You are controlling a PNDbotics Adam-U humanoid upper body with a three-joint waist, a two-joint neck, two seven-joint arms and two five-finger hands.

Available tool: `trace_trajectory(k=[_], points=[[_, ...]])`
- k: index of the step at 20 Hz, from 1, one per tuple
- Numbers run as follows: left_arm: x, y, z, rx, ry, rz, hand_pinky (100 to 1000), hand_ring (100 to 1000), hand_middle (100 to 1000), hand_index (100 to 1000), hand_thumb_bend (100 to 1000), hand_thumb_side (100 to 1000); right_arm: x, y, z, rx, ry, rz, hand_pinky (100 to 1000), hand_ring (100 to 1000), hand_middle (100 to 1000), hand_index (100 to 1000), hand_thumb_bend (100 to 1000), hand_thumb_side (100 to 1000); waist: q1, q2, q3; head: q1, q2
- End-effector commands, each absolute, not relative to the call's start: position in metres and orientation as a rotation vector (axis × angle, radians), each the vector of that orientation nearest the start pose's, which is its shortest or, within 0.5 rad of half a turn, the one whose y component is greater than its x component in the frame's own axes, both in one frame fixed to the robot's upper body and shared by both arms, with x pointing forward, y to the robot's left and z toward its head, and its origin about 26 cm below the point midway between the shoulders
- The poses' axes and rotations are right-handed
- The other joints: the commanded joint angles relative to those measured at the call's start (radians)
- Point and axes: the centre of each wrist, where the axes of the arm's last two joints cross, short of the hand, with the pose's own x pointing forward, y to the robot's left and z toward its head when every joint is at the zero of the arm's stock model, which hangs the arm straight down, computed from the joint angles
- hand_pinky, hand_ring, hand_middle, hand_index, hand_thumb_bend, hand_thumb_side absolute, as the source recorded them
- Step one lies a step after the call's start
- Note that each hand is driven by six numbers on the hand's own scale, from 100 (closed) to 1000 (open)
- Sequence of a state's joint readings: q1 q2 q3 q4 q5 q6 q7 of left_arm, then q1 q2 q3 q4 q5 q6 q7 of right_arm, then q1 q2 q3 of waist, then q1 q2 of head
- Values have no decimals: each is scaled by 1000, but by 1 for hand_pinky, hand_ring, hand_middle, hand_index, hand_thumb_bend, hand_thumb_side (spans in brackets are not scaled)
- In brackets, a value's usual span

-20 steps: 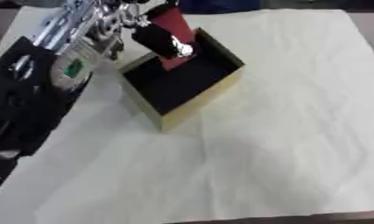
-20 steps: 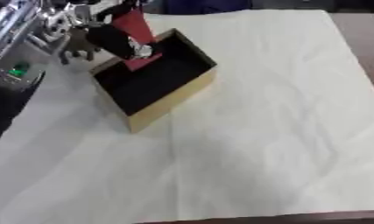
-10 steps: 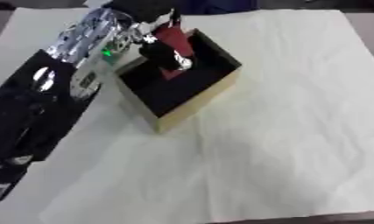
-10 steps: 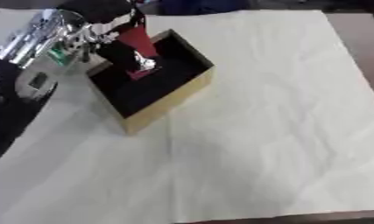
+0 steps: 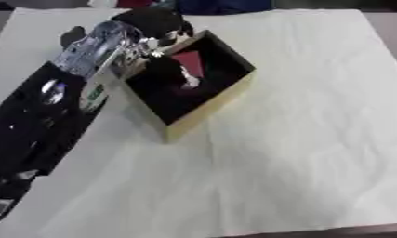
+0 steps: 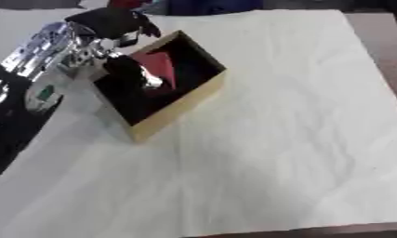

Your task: Pick up objects on the table and place them in the box.

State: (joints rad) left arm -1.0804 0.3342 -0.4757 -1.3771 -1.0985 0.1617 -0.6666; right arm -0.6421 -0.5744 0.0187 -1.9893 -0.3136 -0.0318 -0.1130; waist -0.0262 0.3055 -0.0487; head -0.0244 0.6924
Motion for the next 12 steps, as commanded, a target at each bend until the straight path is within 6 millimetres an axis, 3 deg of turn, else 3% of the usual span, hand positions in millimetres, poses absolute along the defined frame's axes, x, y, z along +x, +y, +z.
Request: trace_trajectory(k=[1, 7, 12], points=[[405, 103, 301, 1183, -1435, -1768, 768, 899, 819, 928, 940, 814, 303, -258, 327, 15, -2616, 412, 923, 854, 691, 922, 100, 1000, -1, -24, 1, -4, -4], [389, 115, 325, 1190, -1595, -1632, 693, 864, 787, 908, 831, 859, 303, -259, 326, 13, -2614, 403, 923, 853, 691, 921, 100, 1000, -3, -32, 6, -11, -1], [378, 152, 362, 1259, -1719, -1393, 612, 819, 745, 888, 781, 869, 303, -260, 324, 5, -2608, 396, 923, 853, 691, 922, 100, 1000, -2, -41, 14, -15, 11]])
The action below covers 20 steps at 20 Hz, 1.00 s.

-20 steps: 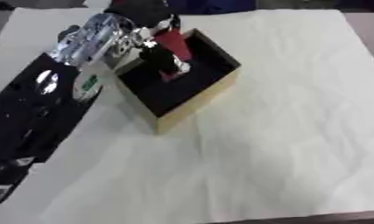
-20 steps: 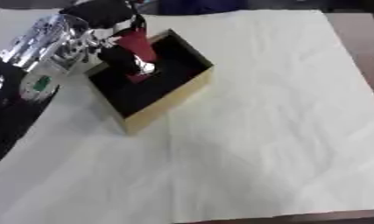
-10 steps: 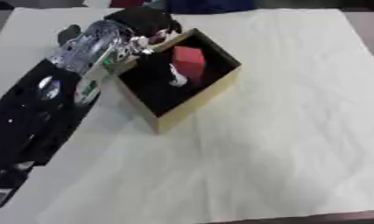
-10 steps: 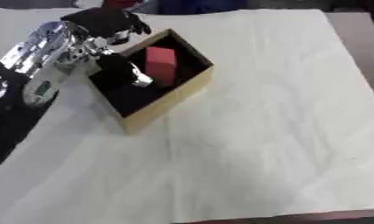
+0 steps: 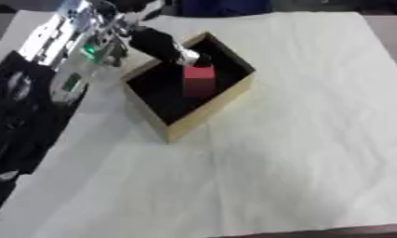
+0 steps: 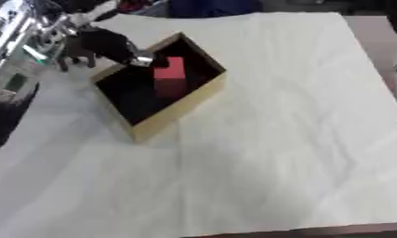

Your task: Pick up objects on the table and place them in the box.

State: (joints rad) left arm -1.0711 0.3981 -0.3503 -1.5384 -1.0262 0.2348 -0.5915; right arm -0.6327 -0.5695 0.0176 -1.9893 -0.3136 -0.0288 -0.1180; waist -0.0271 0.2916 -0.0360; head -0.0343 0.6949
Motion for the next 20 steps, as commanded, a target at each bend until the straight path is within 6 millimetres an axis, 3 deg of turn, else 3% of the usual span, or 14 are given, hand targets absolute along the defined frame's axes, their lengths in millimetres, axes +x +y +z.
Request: trace_trajectory(k=[1, 7, 11, 16, 20], points=[[377, 161, 367, 1282, -1721, -1357, 613, 820, 748, 888, 778, 870, 303, -261, 324, 4, -2607, 394, 923, 853, 691, 922, 100, 1000, 0, -29, 3, -6, 10], [385, 201, 376, 1412, -1651, -1316, 641, 847, 779, 889, 777, 862, 303, -261, 323, -4, -2604, 397, 923, 853, 691, 920, 100, 1000, -1, -34, 11, -6, 14], [394, 224, 374, 1461, -1568, -1391, 697, 876, 809, 904, 774, 778, 303, -262, 323, -10, -2603, 402, 923, 853, 691, 920, 100, 1000, -2, -31, 14, -8, 15], [410, 249, 368, 1452, -1415, -1508, 756, 905, 842, 919, 644, 685, 303, -262, 324, -19, -2604, 410, 923, 853, 690, 921, 100, 1000, -5, -22, 16, -7, 10], [421, 264, 363, 1397, -1299, -1578, 794, 916, 849, 923, 653, 667, 302, -262, 325, -24, -2606, 416, 924, 852, 688, 921, 100, 1000, -9, -13, 15, -5, 6]])
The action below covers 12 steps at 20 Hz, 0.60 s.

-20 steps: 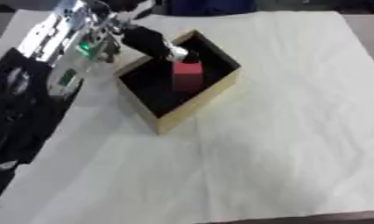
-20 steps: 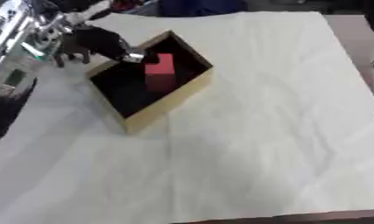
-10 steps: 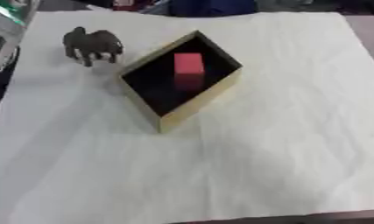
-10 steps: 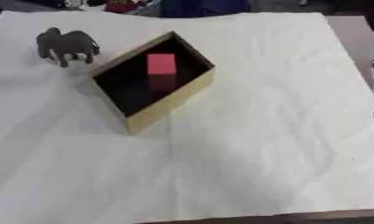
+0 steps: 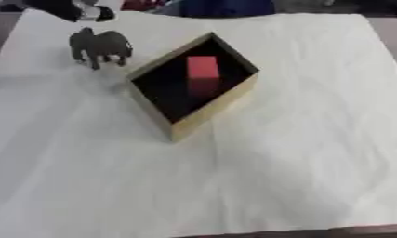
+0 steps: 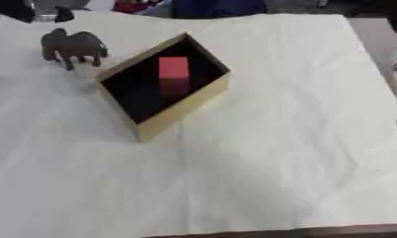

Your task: Pick up objects on the table and place them in the box.

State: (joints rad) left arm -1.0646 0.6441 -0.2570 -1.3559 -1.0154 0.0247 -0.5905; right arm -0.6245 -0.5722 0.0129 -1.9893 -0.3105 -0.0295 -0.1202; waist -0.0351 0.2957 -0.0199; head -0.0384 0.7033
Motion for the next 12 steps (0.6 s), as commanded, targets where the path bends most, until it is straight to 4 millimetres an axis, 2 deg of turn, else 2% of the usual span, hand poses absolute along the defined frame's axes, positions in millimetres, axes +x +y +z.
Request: trace_trajectory(k=[1, 4, 12], points=[[423, 267, 361, 1382, -1268, -1594, 802, 918, 851, 925, 667, 668, 302, -262, 325, -25, -2607, 417, 924, 852, 688, 921, 100, 1000, -1, -14, -1, -1, -3], [430, 275, 356, 1337, -1192, -1636, 816, 922, 852, 922, 710, 662, 302, -262, 326, -27, -2608, 420, 924, 852, 688, 922, 100, 1000, -2, -7, -3, 1, -10], [442, 284, 351, 1363, -1089, -1655, 828, 926, 859, 918, 680, 651, 302, -261, 328, -30, -2609, 433, 926, 852, 685, 924, 100, 1000, -3, 17, -12, 5, -33]])
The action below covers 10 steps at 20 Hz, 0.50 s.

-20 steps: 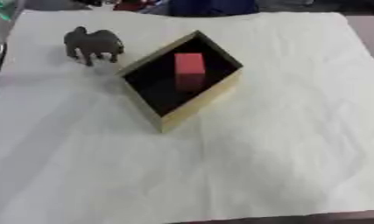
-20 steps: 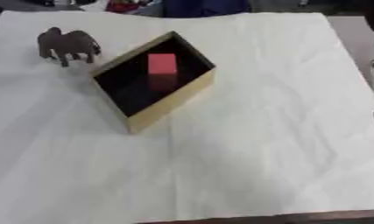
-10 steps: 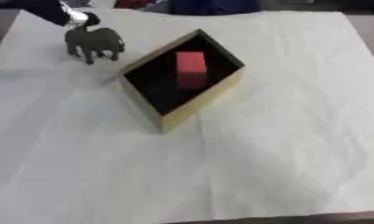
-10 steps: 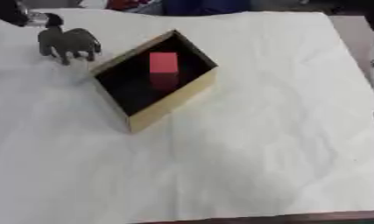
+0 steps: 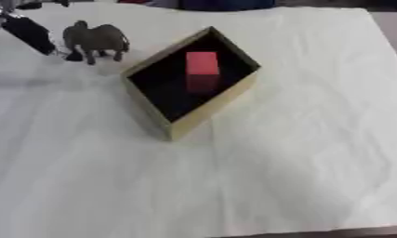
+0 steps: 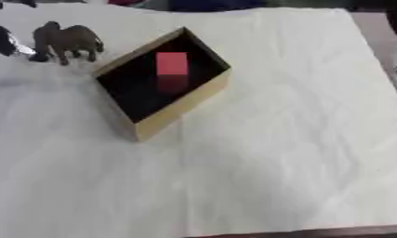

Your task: Pick up objects on the table and place them in the box.

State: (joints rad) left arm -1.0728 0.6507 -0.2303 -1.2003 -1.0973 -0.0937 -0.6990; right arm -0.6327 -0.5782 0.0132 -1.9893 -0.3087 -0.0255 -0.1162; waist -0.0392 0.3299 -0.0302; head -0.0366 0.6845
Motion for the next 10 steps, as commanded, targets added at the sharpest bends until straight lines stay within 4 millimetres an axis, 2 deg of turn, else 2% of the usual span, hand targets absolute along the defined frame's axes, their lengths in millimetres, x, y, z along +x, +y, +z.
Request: trace_trajectory(k=[1, 6, 10], points=[[443, 285, 351, 1360, -1086, -1649, 827, 926, 858, 917, 683, 652, 302, -261, 329, -31, -2610, 435, 926, 852, 685, 924, 100, 1000, 1, -13, -3, 4, -17], [448, 286, 352, 1340, -1079, -1616, 826, 931, 865, 916, 680, 658, 302, -260, 330, -32, -2609, 446, 927, 852, 683, 926, 100, 1000, 3, 0, -9, 11, -31], [450, 285, 352, 1359, -1095, -1570, 815, 931, 868, 921, 648, 676, 302, -259, 330, -28, -2605, 452, 928, 852, 682, 927, 100, 1000, 6, 7, -15, 26, -67]])
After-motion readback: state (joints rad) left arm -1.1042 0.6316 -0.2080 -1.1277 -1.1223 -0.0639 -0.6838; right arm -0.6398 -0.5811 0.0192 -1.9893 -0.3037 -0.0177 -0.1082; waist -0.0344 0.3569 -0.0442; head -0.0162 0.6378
